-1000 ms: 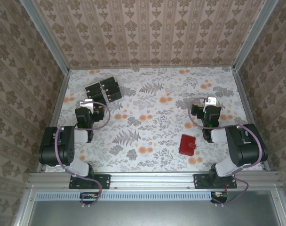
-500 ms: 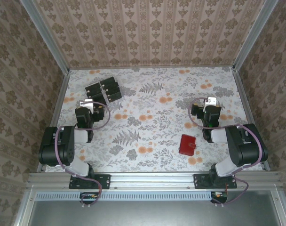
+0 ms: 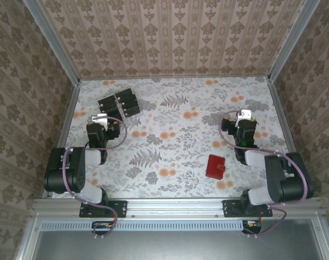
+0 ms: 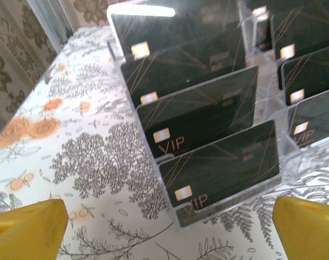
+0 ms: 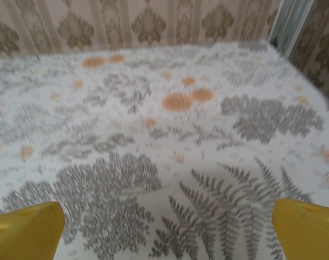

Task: Put the credit cards into the card holder
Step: Move the storage box to the top-center of the table.

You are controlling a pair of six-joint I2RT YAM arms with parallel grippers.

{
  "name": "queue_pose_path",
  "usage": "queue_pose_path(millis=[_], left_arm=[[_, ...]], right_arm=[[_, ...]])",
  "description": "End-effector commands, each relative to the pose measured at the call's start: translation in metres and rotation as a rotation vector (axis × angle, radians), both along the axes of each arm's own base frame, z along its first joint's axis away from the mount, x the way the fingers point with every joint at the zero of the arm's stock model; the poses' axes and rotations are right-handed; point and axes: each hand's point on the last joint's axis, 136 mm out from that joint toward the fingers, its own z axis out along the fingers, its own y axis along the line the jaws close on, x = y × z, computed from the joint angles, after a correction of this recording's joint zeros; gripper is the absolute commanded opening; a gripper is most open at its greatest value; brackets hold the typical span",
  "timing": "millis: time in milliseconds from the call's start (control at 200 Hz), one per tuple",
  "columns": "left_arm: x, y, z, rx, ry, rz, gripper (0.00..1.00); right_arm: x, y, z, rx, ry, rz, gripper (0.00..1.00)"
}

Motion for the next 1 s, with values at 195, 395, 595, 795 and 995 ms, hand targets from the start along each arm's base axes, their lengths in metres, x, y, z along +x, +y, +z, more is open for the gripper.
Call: queue_pose_path(millis=[195,395,595,795,995], left_arm=[[-0.016,0.004,0.051,0.055,-0.075,0.073,1.0],[-0.019,0.015,0.09,-0.105,-0.041,0.177,1.0],[0.009,0.03,0.104,-0.277,0.152,0.219,1.0],[0.05,0.048,0.087,-0.494,0.289,0.273,1.0],[0.081,0.051,0.068,-0.629,0.328,0.27,1.0]], right_arm=[[-0.013,-0.001,0.068,0.261,-0.023,-0.105,1.0],[-0.015,0.039,0.078,0.433,0.081,0.064,1.0],[-0.026,0.082,0.078,0.552,0.194,0.211,1.0],[-0.046,0.123,0.069,0.487,0.326,0.273,0.99],[-0.051,0.159,0.049,0.458,0.428,0.308,0.99]])
